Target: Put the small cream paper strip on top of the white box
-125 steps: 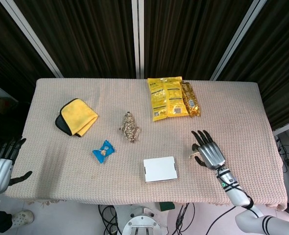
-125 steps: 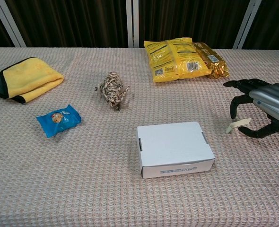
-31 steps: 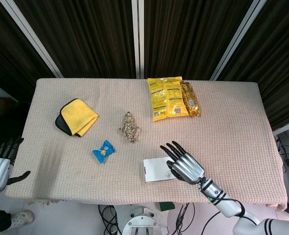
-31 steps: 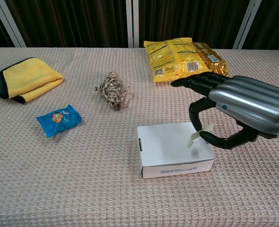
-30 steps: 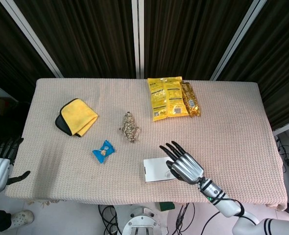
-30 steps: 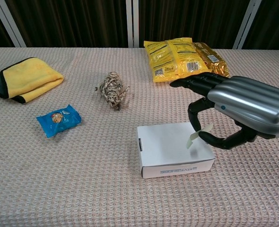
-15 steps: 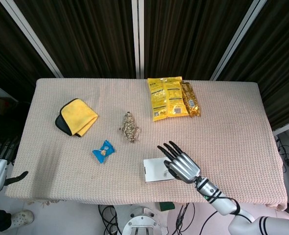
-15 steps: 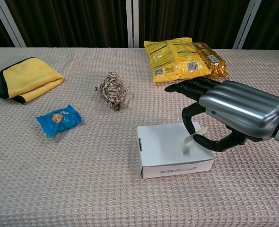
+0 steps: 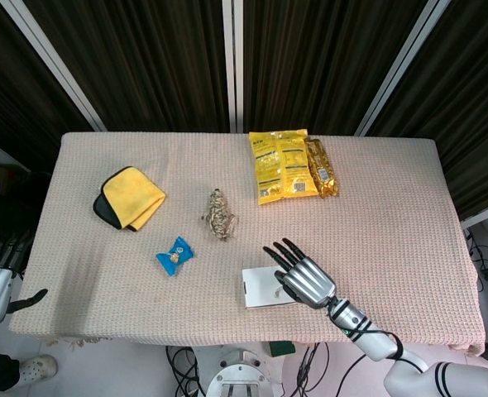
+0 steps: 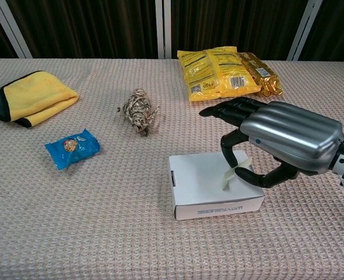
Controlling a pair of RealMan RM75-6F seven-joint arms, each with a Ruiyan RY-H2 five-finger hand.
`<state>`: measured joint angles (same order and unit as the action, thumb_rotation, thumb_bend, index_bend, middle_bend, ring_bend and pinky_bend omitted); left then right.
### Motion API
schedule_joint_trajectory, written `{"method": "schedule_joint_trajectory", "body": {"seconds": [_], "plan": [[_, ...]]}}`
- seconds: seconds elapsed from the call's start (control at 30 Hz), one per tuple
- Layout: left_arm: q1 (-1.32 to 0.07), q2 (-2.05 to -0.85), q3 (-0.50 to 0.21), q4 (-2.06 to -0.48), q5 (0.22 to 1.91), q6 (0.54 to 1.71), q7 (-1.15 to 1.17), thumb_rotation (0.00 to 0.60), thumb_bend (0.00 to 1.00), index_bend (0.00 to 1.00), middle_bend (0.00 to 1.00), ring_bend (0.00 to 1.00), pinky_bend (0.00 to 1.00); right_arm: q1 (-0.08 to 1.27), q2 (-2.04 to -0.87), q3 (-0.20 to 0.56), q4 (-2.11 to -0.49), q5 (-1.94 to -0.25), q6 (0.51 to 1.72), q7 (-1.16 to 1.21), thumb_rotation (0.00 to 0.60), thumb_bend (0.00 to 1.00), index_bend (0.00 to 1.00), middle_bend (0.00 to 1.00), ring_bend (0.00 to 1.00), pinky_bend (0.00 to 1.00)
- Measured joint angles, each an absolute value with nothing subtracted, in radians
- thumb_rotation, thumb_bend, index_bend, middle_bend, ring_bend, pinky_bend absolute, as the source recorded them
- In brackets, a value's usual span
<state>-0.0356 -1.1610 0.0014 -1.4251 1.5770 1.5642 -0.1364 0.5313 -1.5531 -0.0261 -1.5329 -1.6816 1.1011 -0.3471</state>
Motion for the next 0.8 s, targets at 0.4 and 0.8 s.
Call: {"method": "schedule_joint_trajectory", "body": {"seconds": [0.4, 0.8], "plan": [[-0.034, -1.162, 0.001, -1.417, 1.574, 1.564, -0.146, 0.6, 0.04, 0.08, 0.07, 0.03, 0.09, 0.54, -1.569, -0.029, -1.527, -1.683, 1.097, -0.346, 0.6, 0.44, 0.59, 0.0, 0.0, 0.0], [-0.031, -1.164, 0.0, -1.407, 1.57, 1.565, -0.157, 0.6, 0.04, 0.08, 0.07, 0.03, 0.09, 0.548, -1.579, -0.03, -1.523, -1.675, 1.086, -0.349, 0.6, 0.42, 0.47, 0.0, 0.0, 0.0]]}}
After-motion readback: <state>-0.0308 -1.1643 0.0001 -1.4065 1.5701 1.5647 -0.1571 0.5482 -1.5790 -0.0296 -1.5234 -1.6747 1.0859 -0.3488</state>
